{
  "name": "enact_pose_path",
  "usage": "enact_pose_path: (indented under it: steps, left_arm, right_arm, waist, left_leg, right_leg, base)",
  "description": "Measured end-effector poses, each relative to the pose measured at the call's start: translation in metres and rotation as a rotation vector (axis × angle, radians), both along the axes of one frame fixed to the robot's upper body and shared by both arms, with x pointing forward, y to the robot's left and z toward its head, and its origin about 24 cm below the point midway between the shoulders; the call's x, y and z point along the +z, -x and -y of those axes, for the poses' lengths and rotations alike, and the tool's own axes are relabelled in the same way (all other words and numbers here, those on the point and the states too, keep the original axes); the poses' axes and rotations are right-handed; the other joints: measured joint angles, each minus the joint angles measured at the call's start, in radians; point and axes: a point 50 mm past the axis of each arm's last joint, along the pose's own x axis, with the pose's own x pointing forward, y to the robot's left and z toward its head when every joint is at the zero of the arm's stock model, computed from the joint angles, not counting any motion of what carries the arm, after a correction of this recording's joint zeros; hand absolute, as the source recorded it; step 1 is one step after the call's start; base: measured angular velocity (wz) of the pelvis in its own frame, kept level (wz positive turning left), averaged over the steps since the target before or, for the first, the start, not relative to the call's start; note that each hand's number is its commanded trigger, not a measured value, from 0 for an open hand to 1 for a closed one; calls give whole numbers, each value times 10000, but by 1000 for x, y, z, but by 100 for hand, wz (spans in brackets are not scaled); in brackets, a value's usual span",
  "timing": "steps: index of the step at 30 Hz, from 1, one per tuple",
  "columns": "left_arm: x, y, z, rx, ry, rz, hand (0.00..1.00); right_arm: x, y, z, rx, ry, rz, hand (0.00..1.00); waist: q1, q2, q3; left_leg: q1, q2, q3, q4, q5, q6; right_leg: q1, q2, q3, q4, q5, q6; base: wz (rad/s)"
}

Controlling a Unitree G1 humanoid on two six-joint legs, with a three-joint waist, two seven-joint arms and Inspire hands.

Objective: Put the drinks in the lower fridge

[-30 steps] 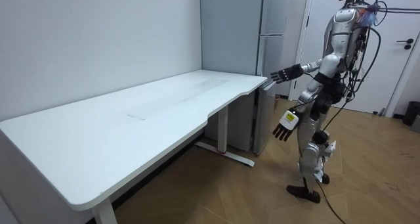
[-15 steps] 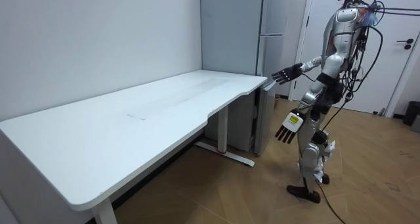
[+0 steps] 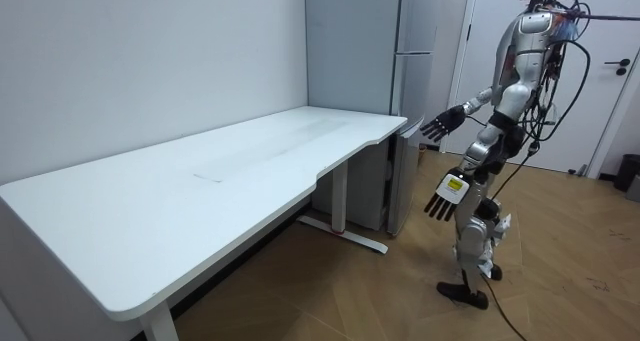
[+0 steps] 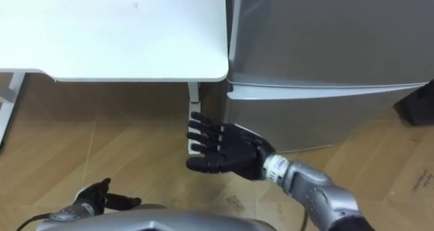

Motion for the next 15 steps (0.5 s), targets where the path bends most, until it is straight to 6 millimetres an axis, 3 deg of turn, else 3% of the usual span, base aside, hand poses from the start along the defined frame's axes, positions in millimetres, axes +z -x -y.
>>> enact_pose_path:
  steps: [8,15]
  left_arm:
    - [0,6,-1,486,-181,185,0]
    - [-1,20,-3,974,-402,192,0]
  right_arm:
    - [-36,34,36,-1702,1529,-1985,0]
    - [-55,67,43,-3042,2218,-3582,0]
  waist:
    - [-46,-58,-21]
    - [-185,-114,-35]
  left_leg:
    - [-98,-14,-49,16,56,-26]
    - [-76,-94,-195,20,68,-32]
  right_leg:
    - [-54,-7,-142,-34,-1,1]
    - [176,-22,-278,-355,-10,12]
  base:
    - [2]
    - [7]
